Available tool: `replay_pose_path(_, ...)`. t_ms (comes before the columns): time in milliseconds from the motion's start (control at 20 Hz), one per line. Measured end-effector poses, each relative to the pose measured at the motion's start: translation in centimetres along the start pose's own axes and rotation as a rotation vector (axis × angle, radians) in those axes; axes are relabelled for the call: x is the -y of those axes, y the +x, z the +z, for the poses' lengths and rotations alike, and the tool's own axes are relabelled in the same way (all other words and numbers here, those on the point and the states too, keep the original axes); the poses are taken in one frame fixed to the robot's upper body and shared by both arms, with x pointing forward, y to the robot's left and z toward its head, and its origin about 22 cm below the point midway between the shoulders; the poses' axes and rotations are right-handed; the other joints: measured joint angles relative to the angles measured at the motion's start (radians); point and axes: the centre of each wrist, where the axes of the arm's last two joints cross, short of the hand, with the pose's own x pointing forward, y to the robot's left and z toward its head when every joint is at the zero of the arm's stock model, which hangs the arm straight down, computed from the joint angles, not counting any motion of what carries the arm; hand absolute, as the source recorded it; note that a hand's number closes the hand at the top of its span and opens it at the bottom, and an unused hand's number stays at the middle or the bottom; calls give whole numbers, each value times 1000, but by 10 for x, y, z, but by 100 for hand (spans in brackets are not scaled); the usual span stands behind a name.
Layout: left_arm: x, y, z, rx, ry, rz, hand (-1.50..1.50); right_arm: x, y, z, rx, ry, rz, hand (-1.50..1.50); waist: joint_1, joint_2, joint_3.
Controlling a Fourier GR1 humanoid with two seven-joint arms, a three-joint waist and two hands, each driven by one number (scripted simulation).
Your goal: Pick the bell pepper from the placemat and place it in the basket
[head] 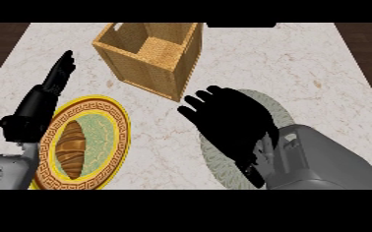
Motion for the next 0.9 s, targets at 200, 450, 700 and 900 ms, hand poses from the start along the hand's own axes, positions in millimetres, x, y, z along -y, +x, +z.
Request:
replay_pose_path(200,-1,2,-7,7,2,0,0,-8,-2,-16,-41,41,32,-150,4,3,1)
replay_pose_path(450,-1,5,-7,8,2,1,0,-27,-6,-29,-86,105,76,-150,5,4,1)
replay_pose_path(700,-2,-1,-4,9,3,5,0,-46,-18,-44,-132,160,112,-150,6,5,1)
replay_pose_path(900,-2,0,0,7,1,1,0,-61,-31,-48,-144,158,120,-150,6,5,1)
